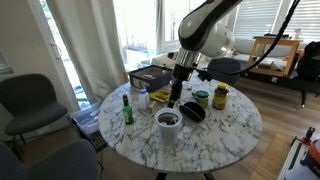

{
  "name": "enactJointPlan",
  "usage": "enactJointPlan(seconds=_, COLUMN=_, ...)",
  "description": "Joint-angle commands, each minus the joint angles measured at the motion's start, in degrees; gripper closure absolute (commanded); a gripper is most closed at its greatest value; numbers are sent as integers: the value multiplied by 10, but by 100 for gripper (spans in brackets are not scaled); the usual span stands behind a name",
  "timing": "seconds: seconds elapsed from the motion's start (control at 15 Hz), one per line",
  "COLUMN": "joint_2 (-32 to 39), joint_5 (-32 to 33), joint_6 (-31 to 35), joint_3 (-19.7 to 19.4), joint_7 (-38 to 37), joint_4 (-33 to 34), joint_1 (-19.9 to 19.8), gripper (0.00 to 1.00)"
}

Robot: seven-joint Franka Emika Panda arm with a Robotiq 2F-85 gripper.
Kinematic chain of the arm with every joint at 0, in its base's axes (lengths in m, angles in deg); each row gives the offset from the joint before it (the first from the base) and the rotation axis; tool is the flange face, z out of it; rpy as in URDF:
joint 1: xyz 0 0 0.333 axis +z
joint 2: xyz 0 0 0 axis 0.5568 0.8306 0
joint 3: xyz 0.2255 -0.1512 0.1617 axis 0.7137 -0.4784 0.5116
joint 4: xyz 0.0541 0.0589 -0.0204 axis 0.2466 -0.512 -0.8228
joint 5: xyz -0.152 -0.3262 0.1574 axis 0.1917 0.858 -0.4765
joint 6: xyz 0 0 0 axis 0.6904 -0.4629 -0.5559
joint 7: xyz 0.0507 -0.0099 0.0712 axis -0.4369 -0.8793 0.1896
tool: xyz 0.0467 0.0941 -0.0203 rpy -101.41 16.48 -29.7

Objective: Put the white object in the grey cup

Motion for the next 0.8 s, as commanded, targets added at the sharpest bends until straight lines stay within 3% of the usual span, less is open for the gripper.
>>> enactJointPlan(seconds=0.0, joint_2=-27, joint_5=27, joint_6=-14, joint_3=-19, joint_7=-14, joint_4=-14, joint_1=-7, gripper=0)
enactJointPlan(seconds=0.13, joint_2=-19, joint_5=55, joint_6=-71, joint_3=-30, joint_7=-14, joint_4=-8, joint_1=-10, gripper=0)
enactJointPlan(seconds=0.2, joint_2=-12, joint_5=33, joint_6=-32, joint_3=-27, joint_7=-7, joint_4=0, joint_1=-1, gripper=0)
enactJointPlan(seconds=0.73, joint_2=-12, joint_5=47, joint_6=-60, joint_3=-32, joint_7=-7, joint_4=-1, joint_1=-6, gripper=0)
